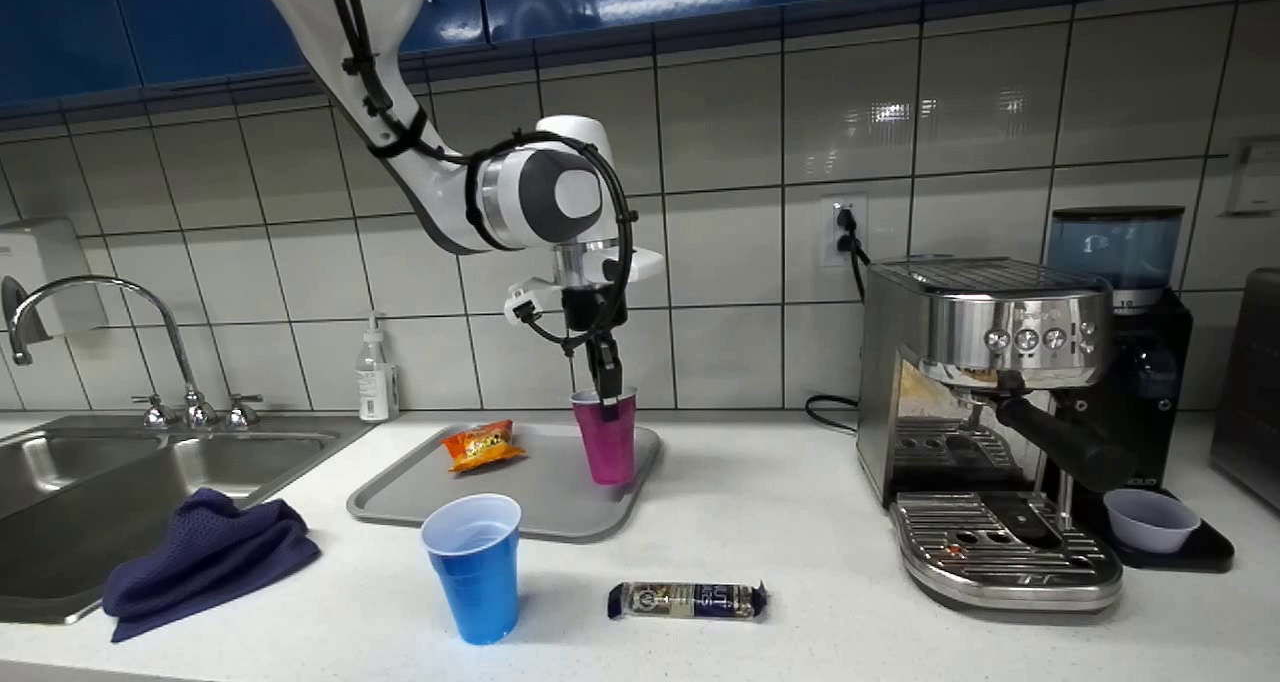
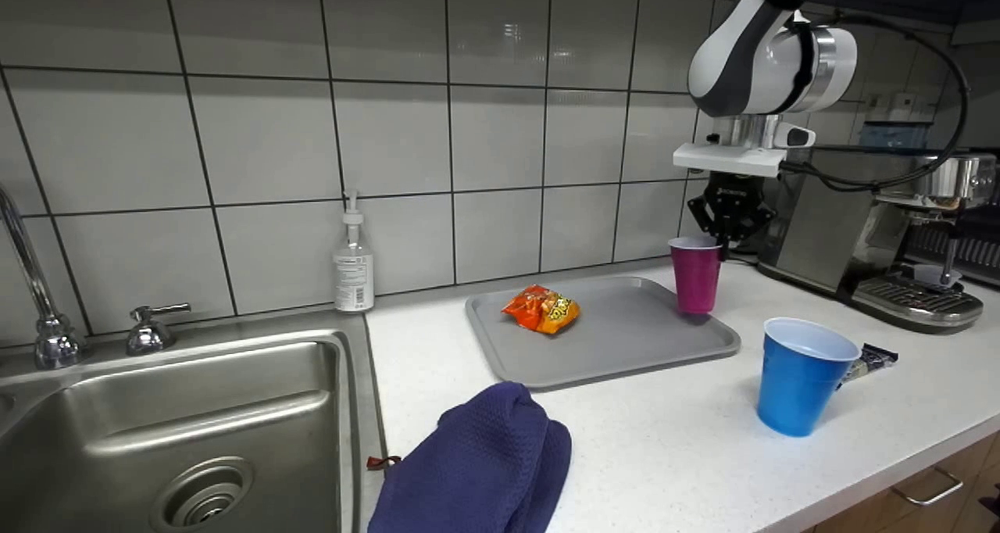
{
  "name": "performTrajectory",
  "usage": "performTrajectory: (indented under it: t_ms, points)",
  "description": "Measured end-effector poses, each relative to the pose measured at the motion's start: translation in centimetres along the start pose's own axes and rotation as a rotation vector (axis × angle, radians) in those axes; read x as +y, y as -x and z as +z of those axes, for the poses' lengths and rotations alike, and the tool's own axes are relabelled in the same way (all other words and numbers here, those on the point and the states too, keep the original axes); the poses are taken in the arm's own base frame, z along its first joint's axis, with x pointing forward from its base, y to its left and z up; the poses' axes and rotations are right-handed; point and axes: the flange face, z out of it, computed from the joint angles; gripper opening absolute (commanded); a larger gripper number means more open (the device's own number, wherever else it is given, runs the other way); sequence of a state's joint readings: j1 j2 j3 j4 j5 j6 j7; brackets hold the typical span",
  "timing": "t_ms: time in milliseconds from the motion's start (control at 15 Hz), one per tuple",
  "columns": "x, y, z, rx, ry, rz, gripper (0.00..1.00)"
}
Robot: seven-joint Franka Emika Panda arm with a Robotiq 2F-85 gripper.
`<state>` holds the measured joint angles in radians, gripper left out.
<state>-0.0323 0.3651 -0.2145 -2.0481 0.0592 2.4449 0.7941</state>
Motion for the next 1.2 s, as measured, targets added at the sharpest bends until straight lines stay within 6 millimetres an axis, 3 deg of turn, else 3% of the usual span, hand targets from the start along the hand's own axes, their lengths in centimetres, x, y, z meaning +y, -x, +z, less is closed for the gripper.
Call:
performTrajectory:
  t_ms: [800, 1200]
  points:
    - [4.9, -4.7, 0.2, 0.012, 0.022, 0.178, 0.01]
    - [6.1, -5.6, 0.7, -0.001, 0.013, 0.226, 0.01]
